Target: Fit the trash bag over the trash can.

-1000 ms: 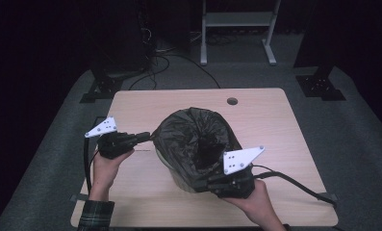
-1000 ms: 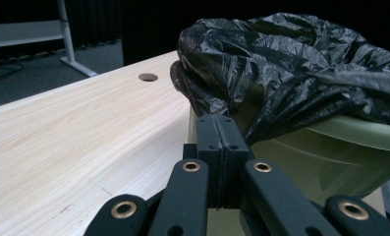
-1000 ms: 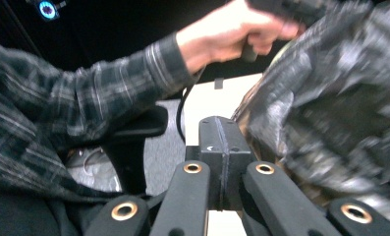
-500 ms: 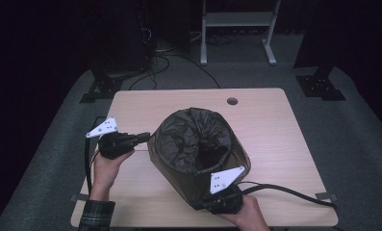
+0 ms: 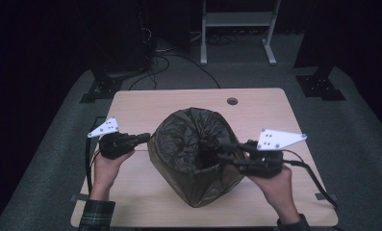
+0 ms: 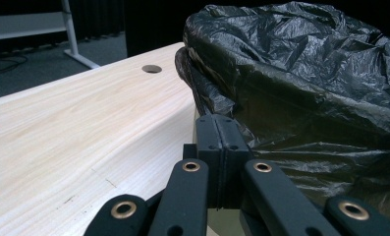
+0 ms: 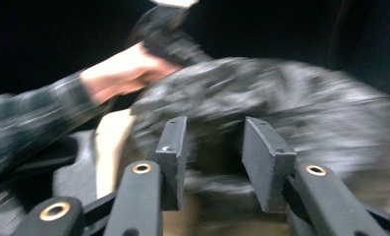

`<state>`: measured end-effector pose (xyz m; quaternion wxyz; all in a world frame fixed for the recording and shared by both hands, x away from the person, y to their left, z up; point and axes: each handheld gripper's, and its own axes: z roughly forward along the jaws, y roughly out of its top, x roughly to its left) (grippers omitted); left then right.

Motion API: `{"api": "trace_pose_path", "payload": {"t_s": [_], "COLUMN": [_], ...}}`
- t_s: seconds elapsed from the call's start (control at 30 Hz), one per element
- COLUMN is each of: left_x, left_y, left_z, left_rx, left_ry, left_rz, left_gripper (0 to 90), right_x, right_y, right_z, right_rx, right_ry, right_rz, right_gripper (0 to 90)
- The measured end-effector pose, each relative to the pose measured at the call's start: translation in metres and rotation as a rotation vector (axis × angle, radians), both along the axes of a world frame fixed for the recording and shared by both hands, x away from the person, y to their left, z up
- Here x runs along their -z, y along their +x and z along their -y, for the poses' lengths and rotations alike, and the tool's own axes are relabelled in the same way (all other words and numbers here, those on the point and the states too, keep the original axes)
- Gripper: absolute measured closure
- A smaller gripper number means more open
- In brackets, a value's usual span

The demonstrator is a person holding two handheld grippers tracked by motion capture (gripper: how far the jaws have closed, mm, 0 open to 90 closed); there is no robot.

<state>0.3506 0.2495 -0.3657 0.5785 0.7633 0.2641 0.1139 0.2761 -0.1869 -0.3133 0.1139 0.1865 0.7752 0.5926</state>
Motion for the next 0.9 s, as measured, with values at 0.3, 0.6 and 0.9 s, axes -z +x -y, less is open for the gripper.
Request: {"api": "trace_pose_path", "payload": {"t_s": [0.3, 0.6, 0.9], "left_x": [-0.026, -0.046, -0.042], "left_y": [-0.005, -0.007, 0.004], "left_z": [-0.01, 0.043, 0.073], "left_rx": [0.003, 0.184, 0.23], "left_ry": [-0.095, -0.062, 0.039], "left_rz": [0.054, 0.094, 0.117], "left_gripper": [51.0, 32.6, 33.1], "right_x": [-0.005, -0.002, 0.001], "right_y": [0.049, 0.061, 0.068], "right_z": [0.009, 0.007, 0.007], "right_rx": [0.148, 0.165, 0.175], "right_ry": [-0.065, -0.056, -0.073], "right_rz": [-0.033, -0.064, -0.097], "right_gripper": [50.7, 43.2, 36.8]}}
